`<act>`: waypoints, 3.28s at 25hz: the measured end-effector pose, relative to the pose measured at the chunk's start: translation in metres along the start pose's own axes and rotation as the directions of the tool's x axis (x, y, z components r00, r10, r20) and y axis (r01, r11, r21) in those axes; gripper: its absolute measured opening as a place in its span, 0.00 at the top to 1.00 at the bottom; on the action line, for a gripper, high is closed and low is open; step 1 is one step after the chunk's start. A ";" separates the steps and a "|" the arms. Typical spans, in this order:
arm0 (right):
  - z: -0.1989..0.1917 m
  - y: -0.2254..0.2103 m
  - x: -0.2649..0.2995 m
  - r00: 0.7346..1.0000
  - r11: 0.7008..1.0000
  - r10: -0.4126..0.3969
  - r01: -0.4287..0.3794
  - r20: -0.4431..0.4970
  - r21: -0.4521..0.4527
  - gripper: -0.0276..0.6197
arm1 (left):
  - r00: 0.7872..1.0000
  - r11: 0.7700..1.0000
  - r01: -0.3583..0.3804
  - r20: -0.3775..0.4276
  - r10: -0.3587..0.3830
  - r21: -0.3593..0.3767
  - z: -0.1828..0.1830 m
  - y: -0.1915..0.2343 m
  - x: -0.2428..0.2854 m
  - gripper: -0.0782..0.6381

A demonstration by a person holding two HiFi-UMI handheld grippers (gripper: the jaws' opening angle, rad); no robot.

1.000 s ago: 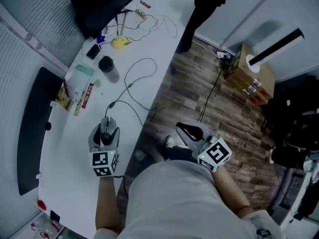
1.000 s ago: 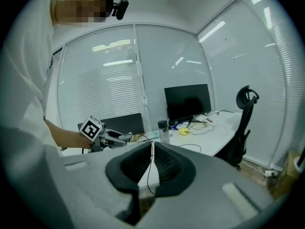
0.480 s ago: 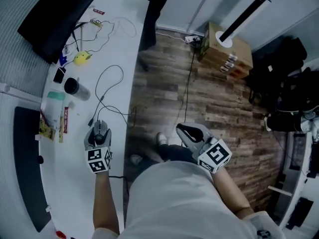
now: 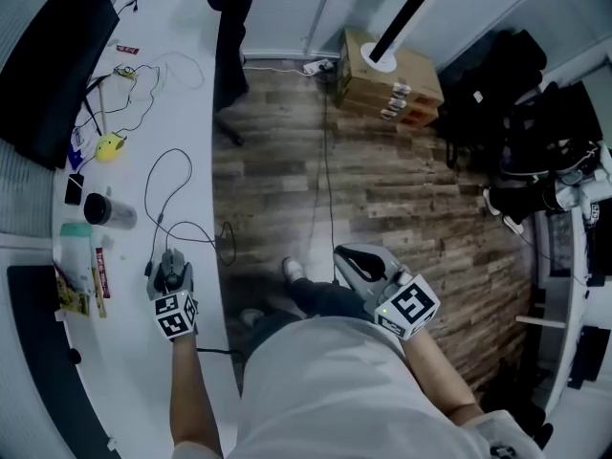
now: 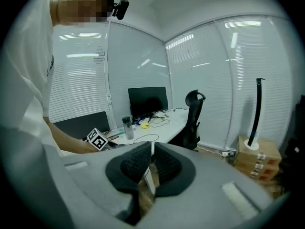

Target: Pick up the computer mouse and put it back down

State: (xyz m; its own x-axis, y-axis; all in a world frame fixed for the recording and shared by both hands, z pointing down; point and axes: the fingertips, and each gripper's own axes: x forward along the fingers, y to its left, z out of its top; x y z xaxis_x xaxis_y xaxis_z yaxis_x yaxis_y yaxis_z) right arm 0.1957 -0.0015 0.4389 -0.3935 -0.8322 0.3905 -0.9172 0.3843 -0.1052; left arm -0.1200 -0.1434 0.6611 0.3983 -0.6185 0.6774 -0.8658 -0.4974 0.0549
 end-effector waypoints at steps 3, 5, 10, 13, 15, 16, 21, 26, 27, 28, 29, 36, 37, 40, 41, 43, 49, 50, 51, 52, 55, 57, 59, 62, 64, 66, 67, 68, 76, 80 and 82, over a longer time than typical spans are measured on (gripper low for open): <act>-0.003 -0.003 -0.006 1.000 1.000 -0.028 0.028 0.000 0.008 0.93 | 1.000 1.000 -0.003 -0.018 0.003 0.000 -0.006 0.001 0.009 0.46; -0.004 -0.003 -0.010 0.999 0.999 -0.036 0.036 -0.005 0.008 0.93 | 0.999 1.000 -0.006 -0.032 0.006 -0.004 -0.011 0.002 0.013 0.46; -0.007 -0.007 -0.017 0.998 0.998 -0.062 0.062 -0.008 0.012 0.93 | 0.999 1.000 -0.008 -0.051 0.007 -0.015 -0.019 0.005 0.020 0.46; -0.010 -0.008 -0.019 0.997 0.997 -0.070 0.070 -0.012 0.015 0.93 | 0.998 1.000 -0.008 -0.068 0.007 -0.019 -0.027 0.007 0.024 0.46; -0.010 -0.007 -0.021 0.997 0.997 -0.071 0.072 -0.014 0.016 0.93 | 0.997 1.000 -0.006 -0.081 0.004 -0.021 -0.030 0.007 0.027 0.46; -0.011 -0.007 -0.021 0.997 0.997 -0.072 0.072 -0.014 0.016 0.93 | 0.996 1.000 -0.004 -0.085 0.002 -0.022 -0.032 0.006 0.027 0.46; -0.012 -0.007 -0.022 0.997 0.997 -0.071 0.072 -0.016 0.020 0.93 | 0.997 1.000 -0.007 -0.077 0.005 -0.025 -0.034 0.004 0.029 0.46; -0.012 -0.005 -0.016 0.998 0.998 -0.055 0.055 -0.017 0.019 0.93 | 0.998 1.000 -0.009 -0.061 0.008 -0.013 -0.034 0.002 0.031 0.46; -0.012 -0.005 -0.015 0.999 0.999 -0.050 0.050 -0.018 0.018 0.93 | 0.998 1.000 -0.009 -0.061 0.008 -0.011 -0.034 0.001 0.032 0.45; -0.012 -0.005 -0.014 0.999 0.999 -0.044 0.045 -0.019 0.017 0.93 | 0.998 1.000 -0.008 -0.062 0.007 -0.009 -0.035 0.000 0.031 0.44; -0.011 -0.004 -0.013 0.999 0.999 -0.038 0.039 -0.020 0.016 0.93 | 0.998 1.000 -0.005 -0.064 0.004 -0.009 -0.035 -0.001 0.031 0.43; -0.008 0.003 0.000 0.999 1.000 0.024 -0.024 -0.030 0.005 0.93 | 0.998 0.999 -0.021 -0.060 0.019 -0.038 -0.036 0.001 0.021 0.39; -0.007 0.004 0.003 0.999 0.999 0.036 -0.036 -0.032 0.002 0.93 | 0.998 0.999 -0.026 -0.056 0.023 -0.042 -0.035 0.001 0.018 0.39; -0.005 0.008 0.009 0.996 0.997 0.074 -0.074 -0.040 -0.005 0.93 | 0.999 0.998 -0.029 -0.037 0.027 -0.052 -0.032 -0.001 0.006 0.39; -0.004 0.009 0.012 0.995 0.996 0.087 -0.087 -0.040 -0.008 0.93 | 0.999 0.998 -0.027 -0.028 0.026 -0.058 -0.030 -0.002 0.001 0.39; -0.002 0.013 0.018 0.993 0.993 0.112 -0.113 -0.041 -0.014 0.93 | 1.000 0.997 -0.023 -0.008 0.022 -0.068 -0.025 -0.003 -0.009 0.39; 0.007 0.032 0.041 0.975 0.975 0.217 -0.218 -0.040 -0.040 0.93 | 0.997 0.996 -0.027 0.071 0.033 -0.085 -0.007 -0.008 -0.046 0.42; 0.009 0.037 0.045 0.971 0.971 0.235 -0.237 -0.041 -0.045 0.93 | 0.995 0.996 -0.028 0.089 0.035 -0.079 -0.002 -0.009 -0.054 0.49; 0.010 0.041 0.049 0.966 0.965 0.254 -0.255 -0.042 -0.051 0.93 | 0.993 0.997 -0.031 0.111 0.039 -0.077 0.004 -0.009 -0.063 0.57; 0.011 0.046 0.053 0.961 0.960 0.273 -0.275 -0.043 -0.057 0.93 | 0.990 0.996 -0.036 0.135 0.046 -0.080 0.008 -0.008 -0.071 0.62; 0.016 0.062 0.068 0.942 0.939 0.333 -0.336 -0.050 -0.077 0.93 | 0.977 0.992 -0.061 0.195 0.081 -0.108 0.021 -0.004 -0.098 0.76; 0.020 0.072 0.076 0.926 0.922 0.374 -0.378 -0.054 -0.089 0.93 | 0.969 0.988 -0.084 0.221 0.112 -0.131 0.027 0.000 -0.118 0.83; 0.024 0.083 0.084 0.907 0.902 0.416 -0.420 -0.058 -0.101 0.93 | 0.958 0.982 -0.104 0.248 0.141 -0.156 0.031 0.003 -0.137 0.87; 0.029 0.100 0.098 0.875 0.867 0.480 -0.484 -0.064 -0.119 0.93 | 0.944 0.974 -0.127 0.279 0.177 -0.189 0.034 0.006 -0.163 0.88; 0.031 0.111 0.110 0.852 0.842 0.519 -0.524 -0.071 -0.130 0.93 | 0.938 0.970 -0.142 0.287 0.196 -0.199 0.034 0.007 -0.176 0.88; 0.033 0.122 0.121 0.829 0.817 0.554 -0.560 -0.079 -0.140 0.93 | 0.932 0.964 -0.152 0.293 0.213 -0.219 0.034 0.009 -0.188 0.88; 0.034 0.128 0.125 0.816 0.803 0.572 -0.578 -0.083 -0.144 0.93 | 0.928 0.959 -0.154 0.298 0.223 -0.236 0.034 0.008 -0.194 0.88; 0.037 0.134 0.128 0.803 0.789 0.589 -0.596 -0.088 -0.150 0.93 | 0.924 0.954 -0.158 0.303 0.233 -0.255 0.035 0.007 -0.201 0.88; 0.047 0.181 0.150 0.702 0.685 0.703 -0.712 -0.117 -0.154 0.93 | 0.893 0.904 -0.224 0.295 0.340 -0.365 0.025 0.001 -0.252 0.88; 0.052 0.205 0.157 0.643 0.624 0.755 -0.765 -0.131 -0.159 0.93 | 0.875 0.881 -0.260 0.290 0.388 -0.395 0.021 -0.002 -0.272 0.88; 0.053 0.216 0.159 0.613 0.591 0.777 -0.789 -0.143 -0.169 0.93 | 0.864 0.870 -0.279 0.289 0.413 -0.407 0.020 -0.002 -0.280 0.88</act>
State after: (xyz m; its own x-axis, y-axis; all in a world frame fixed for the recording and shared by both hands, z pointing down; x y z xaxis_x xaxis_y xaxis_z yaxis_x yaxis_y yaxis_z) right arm -0.0681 -0.0720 0.4293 -0.9450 -0.1543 0.2883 -0.2212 0.9510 -0.2159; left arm -0.2236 0.0185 0.4562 0.0741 -0.9155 0.3954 -0.9875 -0.0120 0.1571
